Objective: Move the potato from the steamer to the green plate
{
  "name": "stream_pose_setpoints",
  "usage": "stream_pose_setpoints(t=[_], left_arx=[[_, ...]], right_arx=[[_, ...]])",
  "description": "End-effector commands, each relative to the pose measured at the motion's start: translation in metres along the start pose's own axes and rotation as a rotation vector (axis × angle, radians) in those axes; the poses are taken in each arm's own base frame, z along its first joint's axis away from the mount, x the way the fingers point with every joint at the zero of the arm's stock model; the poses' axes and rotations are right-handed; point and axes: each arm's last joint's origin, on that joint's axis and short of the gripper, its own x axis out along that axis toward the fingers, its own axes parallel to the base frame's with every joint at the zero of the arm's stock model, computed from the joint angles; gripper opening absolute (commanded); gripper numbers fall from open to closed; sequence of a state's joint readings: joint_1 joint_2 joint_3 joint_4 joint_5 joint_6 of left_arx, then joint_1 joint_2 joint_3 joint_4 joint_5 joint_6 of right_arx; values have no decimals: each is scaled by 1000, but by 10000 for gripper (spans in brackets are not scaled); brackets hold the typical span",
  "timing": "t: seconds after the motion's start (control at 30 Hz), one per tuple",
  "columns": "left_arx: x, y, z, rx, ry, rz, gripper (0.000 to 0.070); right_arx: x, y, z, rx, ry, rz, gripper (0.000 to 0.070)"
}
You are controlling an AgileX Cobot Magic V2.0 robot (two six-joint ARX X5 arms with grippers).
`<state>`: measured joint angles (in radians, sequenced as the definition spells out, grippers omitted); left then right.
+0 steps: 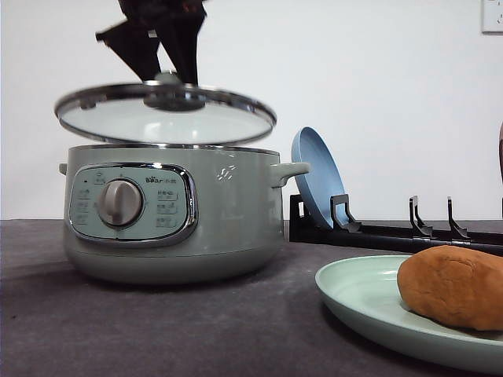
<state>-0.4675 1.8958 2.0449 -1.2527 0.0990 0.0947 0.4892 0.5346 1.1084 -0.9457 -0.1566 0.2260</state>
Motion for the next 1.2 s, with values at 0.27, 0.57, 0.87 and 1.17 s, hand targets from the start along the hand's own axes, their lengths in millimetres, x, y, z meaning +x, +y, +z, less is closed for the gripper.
stream_pose_setpoints(t=[0.27,0.57,0.87,1.17], left_arx=[[3,0,10,31,-44,51,9],[14,0,12,35,-23,45,9],[17,0,14,36,-34,45,9],[20,0,15,37,-38,46,9]], right_arx=[[-2,1,3,6,-12,6,700],[-2,1,3,5,-14,0,700],[-2,1,4,-2,-19,-21,700],[-2,1,4,-2,-19,-21,700]])
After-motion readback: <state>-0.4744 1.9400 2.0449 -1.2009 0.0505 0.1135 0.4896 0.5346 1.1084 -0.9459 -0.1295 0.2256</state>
